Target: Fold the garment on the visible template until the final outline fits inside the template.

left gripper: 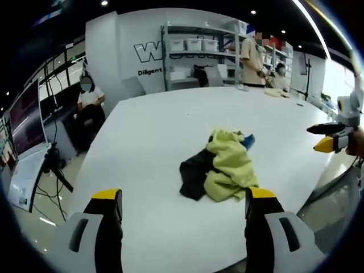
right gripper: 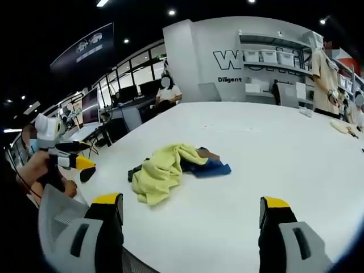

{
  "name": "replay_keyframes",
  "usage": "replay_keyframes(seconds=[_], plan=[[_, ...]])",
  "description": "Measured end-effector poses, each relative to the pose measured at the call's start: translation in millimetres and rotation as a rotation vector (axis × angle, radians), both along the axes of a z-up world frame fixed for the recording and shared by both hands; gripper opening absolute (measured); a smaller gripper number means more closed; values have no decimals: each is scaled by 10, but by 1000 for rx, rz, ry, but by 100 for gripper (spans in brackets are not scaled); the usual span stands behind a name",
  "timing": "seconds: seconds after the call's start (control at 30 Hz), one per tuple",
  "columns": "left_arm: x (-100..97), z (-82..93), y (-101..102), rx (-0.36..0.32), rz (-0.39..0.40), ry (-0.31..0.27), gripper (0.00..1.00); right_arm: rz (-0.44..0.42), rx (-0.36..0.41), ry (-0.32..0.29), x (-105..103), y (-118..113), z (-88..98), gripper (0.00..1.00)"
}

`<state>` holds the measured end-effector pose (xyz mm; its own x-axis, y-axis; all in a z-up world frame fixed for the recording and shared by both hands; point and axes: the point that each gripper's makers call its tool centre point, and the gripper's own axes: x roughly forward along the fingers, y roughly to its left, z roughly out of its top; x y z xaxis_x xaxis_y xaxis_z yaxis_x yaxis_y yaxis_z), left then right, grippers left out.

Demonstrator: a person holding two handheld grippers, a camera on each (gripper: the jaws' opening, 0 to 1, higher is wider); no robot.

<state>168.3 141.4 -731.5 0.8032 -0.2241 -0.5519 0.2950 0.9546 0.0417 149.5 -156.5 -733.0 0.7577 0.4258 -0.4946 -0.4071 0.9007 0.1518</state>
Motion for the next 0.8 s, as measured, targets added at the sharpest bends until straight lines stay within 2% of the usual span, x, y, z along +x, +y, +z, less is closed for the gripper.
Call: replay_keyframes(seconds=[0.47, 0.8], plan=[[190, 76, -25, 1, -15, -12, 80, 19, 1, -10, 170, 55, 77, 99], [371, 96, -28, -12, -17, -7, 78, 44, 16, -4, 410, 141, 123, 99]])
